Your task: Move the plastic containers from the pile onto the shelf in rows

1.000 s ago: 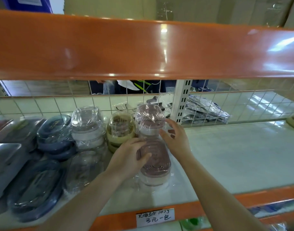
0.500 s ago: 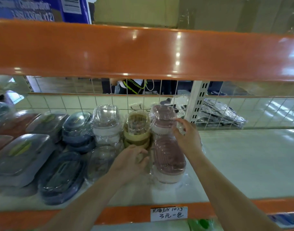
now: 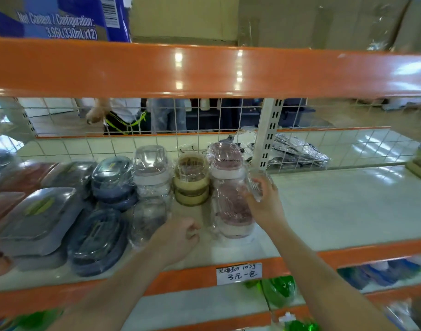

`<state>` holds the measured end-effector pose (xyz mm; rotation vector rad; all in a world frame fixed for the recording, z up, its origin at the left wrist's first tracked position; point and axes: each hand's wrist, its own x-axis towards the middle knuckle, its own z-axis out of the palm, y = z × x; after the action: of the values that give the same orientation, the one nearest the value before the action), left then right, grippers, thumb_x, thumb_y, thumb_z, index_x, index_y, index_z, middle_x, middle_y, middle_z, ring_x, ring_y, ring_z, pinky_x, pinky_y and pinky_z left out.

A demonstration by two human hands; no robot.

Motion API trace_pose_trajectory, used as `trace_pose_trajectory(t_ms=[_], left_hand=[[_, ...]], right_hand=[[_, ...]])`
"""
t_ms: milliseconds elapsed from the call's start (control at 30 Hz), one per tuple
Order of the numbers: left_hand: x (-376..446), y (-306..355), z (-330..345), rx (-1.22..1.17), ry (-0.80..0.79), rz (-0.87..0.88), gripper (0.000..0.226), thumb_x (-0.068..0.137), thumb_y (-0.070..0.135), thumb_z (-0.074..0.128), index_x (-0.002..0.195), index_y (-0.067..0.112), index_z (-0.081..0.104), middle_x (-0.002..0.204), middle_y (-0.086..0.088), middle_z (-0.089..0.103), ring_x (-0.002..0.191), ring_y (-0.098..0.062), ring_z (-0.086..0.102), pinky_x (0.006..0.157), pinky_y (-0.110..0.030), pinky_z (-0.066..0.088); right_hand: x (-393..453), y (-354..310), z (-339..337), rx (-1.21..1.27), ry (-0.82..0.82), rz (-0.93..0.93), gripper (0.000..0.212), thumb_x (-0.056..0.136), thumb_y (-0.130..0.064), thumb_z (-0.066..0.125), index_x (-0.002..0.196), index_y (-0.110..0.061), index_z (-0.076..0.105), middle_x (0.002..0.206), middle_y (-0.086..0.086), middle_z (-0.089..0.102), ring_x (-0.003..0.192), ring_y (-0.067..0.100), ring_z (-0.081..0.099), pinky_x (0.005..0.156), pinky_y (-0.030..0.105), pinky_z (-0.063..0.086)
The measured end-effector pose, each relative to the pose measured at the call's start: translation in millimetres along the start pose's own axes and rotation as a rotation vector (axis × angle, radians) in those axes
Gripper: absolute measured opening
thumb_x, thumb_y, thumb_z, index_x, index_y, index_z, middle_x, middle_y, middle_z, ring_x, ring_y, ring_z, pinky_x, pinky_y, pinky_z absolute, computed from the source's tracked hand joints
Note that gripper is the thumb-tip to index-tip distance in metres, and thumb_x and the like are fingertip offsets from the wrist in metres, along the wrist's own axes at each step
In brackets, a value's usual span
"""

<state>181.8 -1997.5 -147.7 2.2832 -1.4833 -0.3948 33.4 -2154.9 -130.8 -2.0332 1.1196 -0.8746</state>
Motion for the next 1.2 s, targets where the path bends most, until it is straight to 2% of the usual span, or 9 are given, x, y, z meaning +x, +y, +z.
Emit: trace_pose_trajectory(t_ms=[133, 300, 567, 700, 800, 867, 967, 1100, 1200], left_hand=[[-7.0, 8.4, 2.5, 0.092, -0.043, 0.004, 0.033, 0.093, 0.03, 0.051, 0.125, 0.021, 0.056, 0.121, 0.003, 0.059, 0.113, -0.014, 0.054, 0.093, -0.028, 0.045], [-11.9, 25.7, 4.0, 0.083, 0.025, 0.06, 0.03, 0.093, 0.029, 0.049, 0.121, 0.022, 0.057, 0.119, 0.004, 0.06, 0.114, -0.014, 0.053, 0.091, -0.027, 0.044], [-22.7, 58.0, 37.8, 0.032, -0.04, 0.101, 0.027, 0.092, 0.03, 0.054, 0.117, 0.023, 0.06, 0.115, 0.006, 0.062, 0.104, -0.013, 0.058, 0.088, -0.024, 0.042], [-17.4, 78.0, 51.4, 0.003, -0.062, 0.059, 0.026, 0.091, 0.033, 0.056, 0.116, 0.026, 0.059, 0.105, 0.011, 0.06, 0.099, -0.011, 0.058, 0.087, -0.024, 0.043], [-8.8, 106.5, 65.7, -0.03, -0.086, 0.06, 0.024, 0.091, 0.03, 0.055, 0.115, 0.026, 0.059, 0.099, 0.011, 0.055, 0.091, -0.01, 0.054, 0.08, -0.022, 0.042], [-1.3, 130.3, 77.3, -0.032, -0.088, 0.061, 0.025, 0.091, 0.029, 0.055, 0.115, 0.025, 0.06, 0.098, 0.011, 0.055, 0.093, -0.011, 0.055, 0.082, -0.024, 0.044], [10.4, 173.2, 97.5, -0.041, -0.091, 0.042, 0.026, 0.091, 0.028, 0.054, 0.116, 0.025, 0.059, 0.102, 0.008, 0.056, 0.099, -0.014, 0.056, 0.084, -0.025, 0.045], [29.8, 234.6, 128.7, -0.053, -0.092, 0.044, 0.032, 0.09, 0.027, 0.054, 0.122, 0.023, 0.057, 0.109, 0.007, 0.057, 0.102, -0.015, 0.056, 0.089, -0.026, 0.045], [43.7, 284.3, 157.2, -0.003, -0.129, 0.101, 0.039, 0.091, 0.03, 0.054, 0.129, 0.021, 0.052, 0.126, -0.001, 0.056, 0.115, -0.017, 0.053, 0.094, -0.027, 0.043]], right_hand=[[-31.1, 5.1, -13.8, -0.039, -0.002, 0.034, 0.042, 0.091, -0.021, 0.06, 0.131, -0.018, 0.046, 0.132, 0.009, 0.043, 0.113, 0.022, 0.05, 0.086, 0.027, 0.04], [-63.0, 20.2, -35.0, -0.105, -0.005, 0.134, 0.044, 0.093, -0.022, 0.056, 0.135, -0.019, 0.043, 0.132, 0.009, 0.043, 0.101, 0.016, 0.05, 0.088, 0.024, 0.038], [-93.5, 53.6, -61.9, -0.152, -0.009, 0.223, 0.041, 0.093, -0.02, 0.055, 0.133, -0.02, 0.046, 0.129, 0.006, 0.045, 0.113, 0.018, 0.05, 0.087, 0.023, 0.039], [-92.2, 75.9, -86.0, -0.153, -0.016, 0.235, 0.039, 0.094, -0.018, 0.054, 0.132, -0.019, 0.047, 0.126, 0.007, 0.048, 0.104, 0.014, 0.049, 0.082, 0.022, 0.037], [-87.7, 99.1, -111.4, -0.152, -0.032, 0.245, 0.037, 0.093, -0.018, 0.055, 0.13, -0.019, 0.049, 0.126, 0.007, 0.049, 0.1, 0.015, 0.051, 0.082, 0.027, 0.043], [-81.7, 117.1, -133.5, -0.151, -0.035, 0.252, 0.036, 0.093, -0.018, 0.055, 0.128, -0.019, 0.05, 0.125, 0.008, 0.049, 0.097, 0.016, 0.052, 0.083, 0.032, 0.047], [-70.0, 146.5, -176.1, -0.18, -0.037, 0.248, 0.035, 0.092, -0.018, 0.055, 0.127, -0.02, 0.051, 0.125, 0.008, 0.05, 0.095, 0.015, 0.051, 0.079, 0.028, 0.044], [-55.0, 185.9, -237.2, -0.287, -0.111, 0.287, 0.039, 0.092, -0.018, 0.053, 0.131, -0.019, 0.048, 0.127, 0.01, 0.049, 0.111, 0.024, 0.052, 0.086, 0.029, 0.041], [-50.8, 221.2, -283.1, -0.384, -0.153, 0.312, 0.045, 0.089, -0.021, 0.057, 0.133, -0.015, 0.047, 0.129, 0.015, 0.051, 0.117, 0.029, 0.051, 0.091, 0.029, 0.039]])
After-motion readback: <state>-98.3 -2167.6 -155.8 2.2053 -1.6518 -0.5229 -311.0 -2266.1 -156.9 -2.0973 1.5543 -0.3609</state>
